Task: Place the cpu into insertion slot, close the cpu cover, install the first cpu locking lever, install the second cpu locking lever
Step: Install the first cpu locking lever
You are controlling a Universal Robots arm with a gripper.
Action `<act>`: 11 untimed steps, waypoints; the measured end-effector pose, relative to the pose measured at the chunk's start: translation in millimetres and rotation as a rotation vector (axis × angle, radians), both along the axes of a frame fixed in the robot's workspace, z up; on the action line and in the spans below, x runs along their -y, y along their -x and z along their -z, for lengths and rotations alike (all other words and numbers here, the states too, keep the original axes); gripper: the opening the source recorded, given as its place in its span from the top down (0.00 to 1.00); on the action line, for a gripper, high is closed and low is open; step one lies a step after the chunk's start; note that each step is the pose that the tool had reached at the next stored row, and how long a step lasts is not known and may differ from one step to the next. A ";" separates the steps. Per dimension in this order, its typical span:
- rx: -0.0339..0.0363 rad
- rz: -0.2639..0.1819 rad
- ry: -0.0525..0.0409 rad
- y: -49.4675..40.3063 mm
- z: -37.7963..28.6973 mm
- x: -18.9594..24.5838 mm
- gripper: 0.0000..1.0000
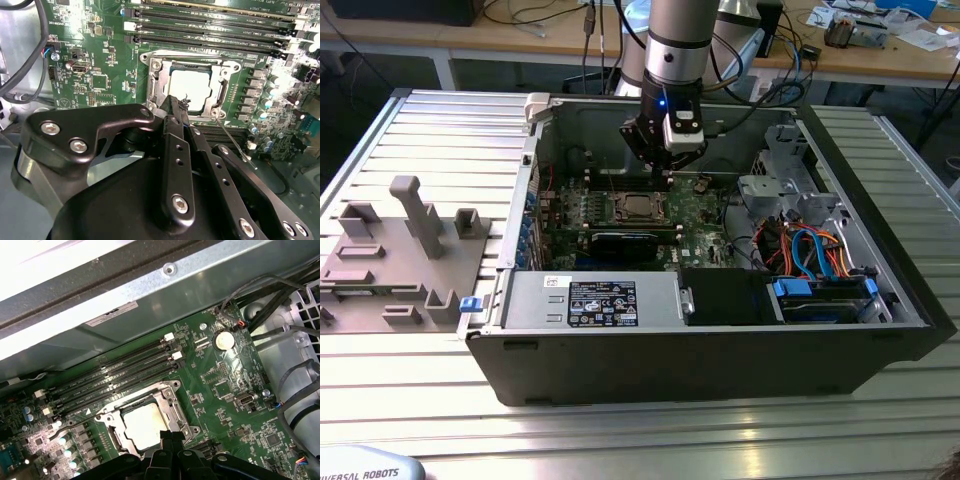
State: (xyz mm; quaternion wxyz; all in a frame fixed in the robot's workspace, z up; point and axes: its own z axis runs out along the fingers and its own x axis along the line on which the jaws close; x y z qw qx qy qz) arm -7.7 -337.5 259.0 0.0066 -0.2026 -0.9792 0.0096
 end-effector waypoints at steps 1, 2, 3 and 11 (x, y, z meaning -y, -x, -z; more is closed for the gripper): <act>0.0000 -0.001 0.0000 0.0 0.0 0.0 0.89; 0.0000 -0.002 -0.0001 0.0 0.0 0.0 0.89; 0.0000 -0.004 -0.0001 0.0 0.0 0.0 0.89; 0.0000 -0.016 -0.0001 0.0 0.0 0.0 0.89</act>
